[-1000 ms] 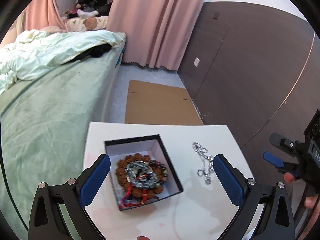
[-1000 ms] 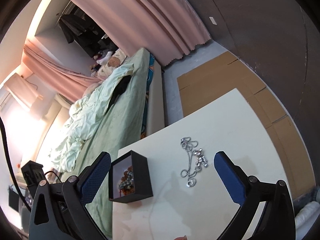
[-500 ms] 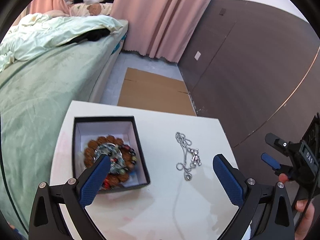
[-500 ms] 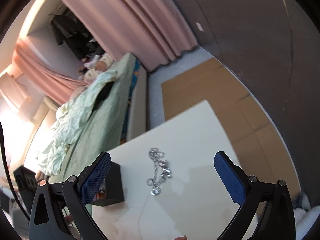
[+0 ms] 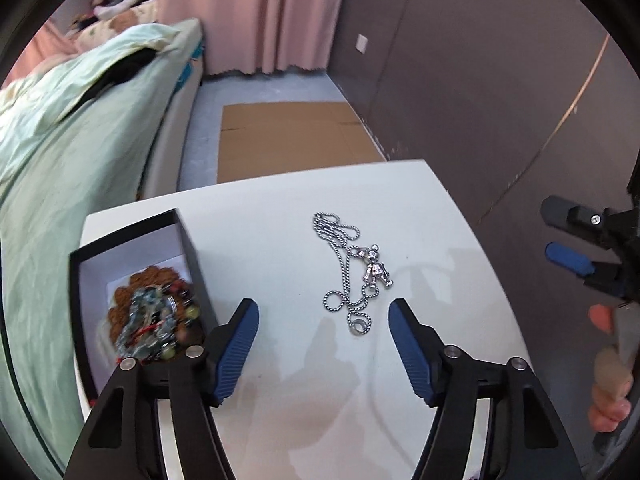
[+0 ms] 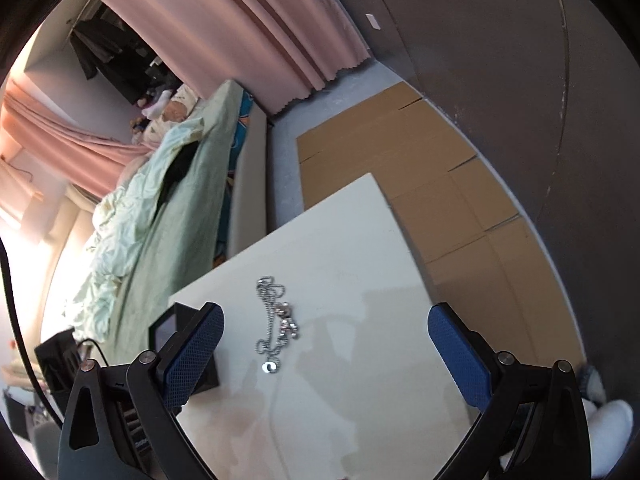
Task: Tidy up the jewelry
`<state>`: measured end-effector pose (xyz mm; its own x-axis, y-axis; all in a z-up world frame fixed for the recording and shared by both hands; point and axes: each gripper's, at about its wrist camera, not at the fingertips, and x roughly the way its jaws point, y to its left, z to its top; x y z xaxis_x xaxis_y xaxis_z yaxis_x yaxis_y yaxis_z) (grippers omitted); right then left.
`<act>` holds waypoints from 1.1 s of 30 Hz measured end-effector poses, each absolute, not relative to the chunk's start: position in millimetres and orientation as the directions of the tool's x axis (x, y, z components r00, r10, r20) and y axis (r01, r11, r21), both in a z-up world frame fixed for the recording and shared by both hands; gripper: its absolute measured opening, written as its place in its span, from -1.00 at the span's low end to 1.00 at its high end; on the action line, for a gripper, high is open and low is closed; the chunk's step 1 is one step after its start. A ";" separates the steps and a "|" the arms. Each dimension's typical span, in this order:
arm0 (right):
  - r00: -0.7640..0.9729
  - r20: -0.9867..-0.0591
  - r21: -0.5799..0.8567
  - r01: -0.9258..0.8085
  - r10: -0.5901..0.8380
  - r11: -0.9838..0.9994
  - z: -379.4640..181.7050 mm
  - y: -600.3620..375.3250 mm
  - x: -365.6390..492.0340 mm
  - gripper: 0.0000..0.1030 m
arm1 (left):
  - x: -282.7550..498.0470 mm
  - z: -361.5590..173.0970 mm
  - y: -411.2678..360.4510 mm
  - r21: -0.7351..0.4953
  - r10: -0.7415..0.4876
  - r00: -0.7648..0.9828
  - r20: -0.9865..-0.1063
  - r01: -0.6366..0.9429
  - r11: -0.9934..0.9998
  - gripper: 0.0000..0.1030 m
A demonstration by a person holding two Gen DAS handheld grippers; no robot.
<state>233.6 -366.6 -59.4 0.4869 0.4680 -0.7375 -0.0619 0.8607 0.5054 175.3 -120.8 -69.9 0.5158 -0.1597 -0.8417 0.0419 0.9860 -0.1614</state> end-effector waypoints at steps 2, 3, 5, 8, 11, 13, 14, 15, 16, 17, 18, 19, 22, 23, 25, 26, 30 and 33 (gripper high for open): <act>0.484 -0.742 0.502 -0.056 0.463 0.863 -60.8 -369.3 234.4 1.00 | 183.4 -76.9 -125.0 -0.154 -0.160 0.486 -0.860 0.053 0.987 0.18; 0.486 -0.742 0.502 -0.054 0.462 0.863 -61.0 -370.5 234.8 1.00 | 187.1 -81.0 -127.7 -0.150 -0.159 0.470 -0.868 0.058 0.987 0.10; 0.484 -0.745 0.501 -0.047 0.458 0.864 -61.9 -374.2 237.0 1.00 | 191.1 -89.3 -134.9 -0.136 -0.156 0.433 -0.888 0.076 0.988 -0.02; 0.485 -0.747 0.510 -0.020 0.455 0.860 -63.6 -382.0 241.1 1.00 | 193.8 -100.1 -143.6 -0.122 -0.148 0.399 -0.905 0.090 0.988 -0.12; 0.488 -0.742 0.529 0.004 0.460 0.849 -65.8 -390.9 243.9 1.00 | 196.5 -108.1 -147.0 -0.121 -0.144 0.376 -0.915 0.083 0.989 -0.31; 0.491 -0.739 0.535 0.013 0.461 0.845 -65.8 -394.3 244.3 1.00 | 198.3 -113.1 -149.4 -0.115 -0.137 0.364 -0.921 0.082 0.990 -0.32; 0.494 -0.738 0.539 0.019 0.461 0.842 -66.0 -396.1 244.2 1.00 | 199.0 -114.3 -150.8 -0.109 -0.132 0.361 -0.923 0.083 0.991 -0.32; 0.495 -0.736 0.542 0.023 0.462 0.840 -66.1 -397.4 244.2 1.00 | 200.4 -115.5 -152.3 -0.105 -0.128 0.357 -0.925 0.083 0.991 -0.34; 0.494 -0.735 0.546 0.025 0.464 0.838 -66.3 -398.2 244.2 1.00 | 200.8 -117.0 -153.4 -0.108 -0.130 0.353 -0.926 0.082 0.991 -0.36; 0.493 -0.734 0.547 0.024 0.466 0.837 -66.7 -398.5 244.5 1.00 | 201.5 -117.1 -153.6 -0.110 -0.132 0.351 -0.927 0.083 0.990 -0.38; 0.492 -0.735 0.548 0.023 0.467 0.836 -66.8 -398.4 244.9 1.00 | 202.7 -118.3 -155.9 -0.107 -0.131 0.347 -0.929 0.086 0.991 -0.39; 0.491 -0.735 0.548 0.023 0.468 0.836 -66.9 -398.2 245.2 1.00 | 203.0 -119.5 -157.5 -0.103 -0.128 0.345 -0.930 0.088 0.991 -0.42; 0.490 -0.733 0.552 0.024 0.472 0.833 -67.6 -398.1 245.5 1.00 | 203.6 -121.2 -161.6 -0.072 -0.101 0.349 -0.932 0.095 0.993 -0.58; 0.490 -0.733 0.554 0.025 0.473 0.832 -67.8 -398.3 245.3 1.00 | 204.1 -121.8 -162.5 -0.065 -0.095 0.351 -0.932 0.096 0.993 -0.61; 0.490 -0.734 0.553 0.027 0.471 0.833 -67.6 -398.5 245.1 1.00 | 203.0 -121.6 -161.8 -0.057 -0.090 0.359 -0.929 0.101 0.993 -0.74; 0.490 -0.734 0.551 0.026 0.470 0.834 -67.6 -398.8 245.2 1.00 | 203.0 -121.6 -162.0 -0.057 -0.091 0.360 -0.929 0.105 0.993 -0.75; 0.489 -0.735 0.551 0.025 0.471 0.834 -67.8 -399.0 245.0 1.00 | 200.6 -118.5 -157.2 -0.075 -0.107 0.355 -0.929 0.104 0.992 -1.00; 0.482 -0.736 0.549 0.013 0.476 0.836 -69.0 -395.5 245.8 1.00 | 201.0 -112.8 -152.7 -0.092 -0.121 0.367 -0.922 0.096 0.991 -1.00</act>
